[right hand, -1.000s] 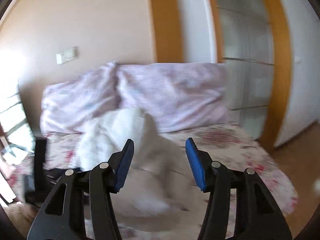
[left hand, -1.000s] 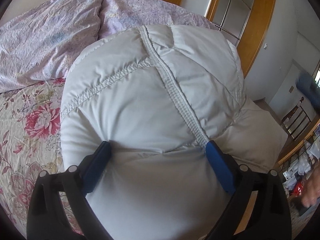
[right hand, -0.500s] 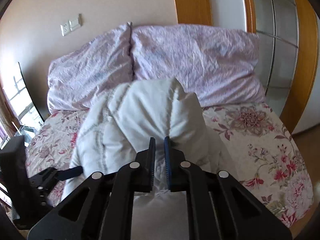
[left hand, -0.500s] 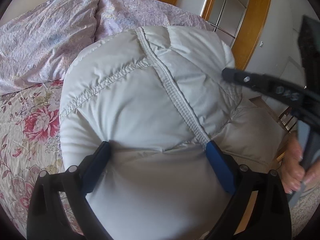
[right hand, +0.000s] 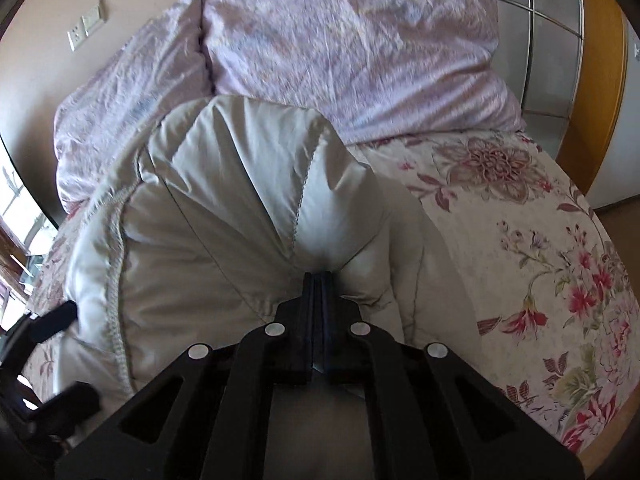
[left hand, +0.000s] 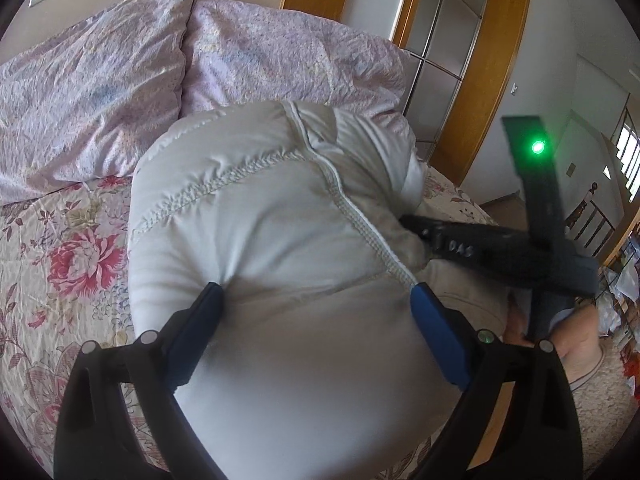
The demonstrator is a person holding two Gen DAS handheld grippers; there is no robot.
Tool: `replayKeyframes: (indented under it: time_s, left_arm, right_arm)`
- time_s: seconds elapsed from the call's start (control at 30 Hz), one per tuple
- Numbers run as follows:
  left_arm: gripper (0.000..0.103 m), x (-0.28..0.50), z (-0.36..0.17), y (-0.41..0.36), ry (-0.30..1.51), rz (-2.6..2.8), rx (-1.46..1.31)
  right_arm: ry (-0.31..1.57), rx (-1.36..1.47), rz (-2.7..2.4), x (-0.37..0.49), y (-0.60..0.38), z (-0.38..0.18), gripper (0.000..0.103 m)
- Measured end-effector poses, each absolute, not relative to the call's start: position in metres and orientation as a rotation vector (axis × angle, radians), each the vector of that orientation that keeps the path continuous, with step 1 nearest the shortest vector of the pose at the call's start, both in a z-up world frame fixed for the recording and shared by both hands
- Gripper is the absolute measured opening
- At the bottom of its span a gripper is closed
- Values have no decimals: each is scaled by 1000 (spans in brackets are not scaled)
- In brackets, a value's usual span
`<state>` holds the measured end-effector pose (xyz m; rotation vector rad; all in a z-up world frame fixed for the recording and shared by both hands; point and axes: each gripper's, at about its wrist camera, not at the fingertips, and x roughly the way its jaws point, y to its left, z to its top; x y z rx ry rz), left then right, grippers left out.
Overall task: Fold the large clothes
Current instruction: 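Hold the rolled jacket bundle pinched with both grippers on the bed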
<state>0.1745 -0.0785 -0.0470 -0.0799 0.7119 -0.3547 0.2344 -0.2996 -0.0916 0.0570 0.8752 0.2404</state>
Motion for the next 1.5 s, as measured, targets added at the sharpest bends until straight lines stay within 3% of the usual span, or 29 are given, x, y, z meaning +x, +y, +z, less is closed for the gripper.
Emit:
replayKeyframes:
  time_s: [0.8, 1.5]
  left_arm:
    - [92, 189, -16, -36, 681, -221, -60]
    - [92, 224, -27, -22, 736, -208, -39]
  right_arm:
    - [905, -86, 250, 237, -299, -121, 1]
    - [890, -94, 255, 235, -297, -125, 1]
